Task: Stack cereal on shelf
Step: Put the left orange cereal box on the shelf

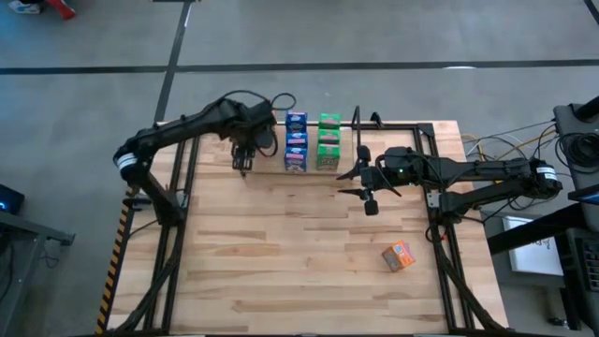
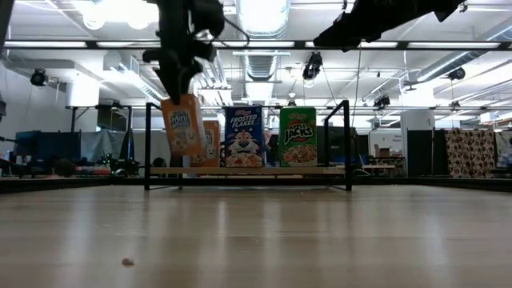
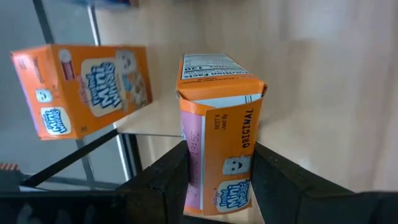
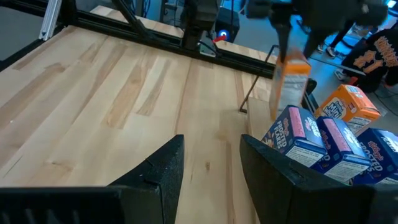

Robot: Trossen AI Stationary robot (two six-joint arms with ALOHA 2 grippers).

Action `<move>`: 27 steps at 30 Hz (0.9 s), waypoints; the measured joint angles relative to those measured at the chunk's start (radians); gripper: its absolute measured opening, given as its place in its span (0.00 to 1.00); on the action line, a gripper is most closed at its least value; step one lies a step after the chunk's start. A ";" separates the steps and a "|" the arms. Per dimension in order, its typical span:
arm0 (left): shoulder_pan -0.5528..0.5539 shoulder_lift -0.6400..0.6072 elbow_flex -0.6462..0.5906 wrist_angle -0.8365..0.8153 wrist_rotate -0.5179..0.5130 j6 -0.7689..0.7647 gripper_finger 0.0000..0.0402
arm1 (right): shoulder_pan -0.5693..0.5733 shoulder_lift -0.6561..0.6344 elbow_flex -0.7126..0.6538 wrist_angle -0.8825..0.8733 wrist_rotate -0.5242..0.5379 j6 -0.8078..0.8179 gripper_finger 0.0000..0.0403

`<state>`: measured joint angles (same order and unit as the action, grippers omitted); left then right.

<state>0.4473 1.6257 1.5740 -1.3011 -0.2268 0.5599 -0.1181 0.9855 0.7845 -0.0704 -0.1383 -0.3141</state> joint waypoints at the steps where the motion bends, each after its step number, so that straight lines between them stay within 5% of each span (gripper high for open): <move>1: 0.017 0.016 0.005 0.002 0.000 0.017 0.35 | 0.000 0.000 0.000 0.000 0.000 0.000 0.36; 16: 0.134 0.230 0.257 -0.057 0.098 0.152 0.35 | 0.000 0.000 0.000 0.000 0.000 0.000 0.36; 27: 0.157 0.235 0.240 -0.078 0.130 0.140 0.35 | 0.000 0.000 0.000 0.000 0.000 -0.002 0.36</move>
<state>0.6044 1.8603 1.8139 -1.3786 -0.0966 0.6995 -0.1184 0.9855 0.7845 -0.0707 -0.1379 -0.3161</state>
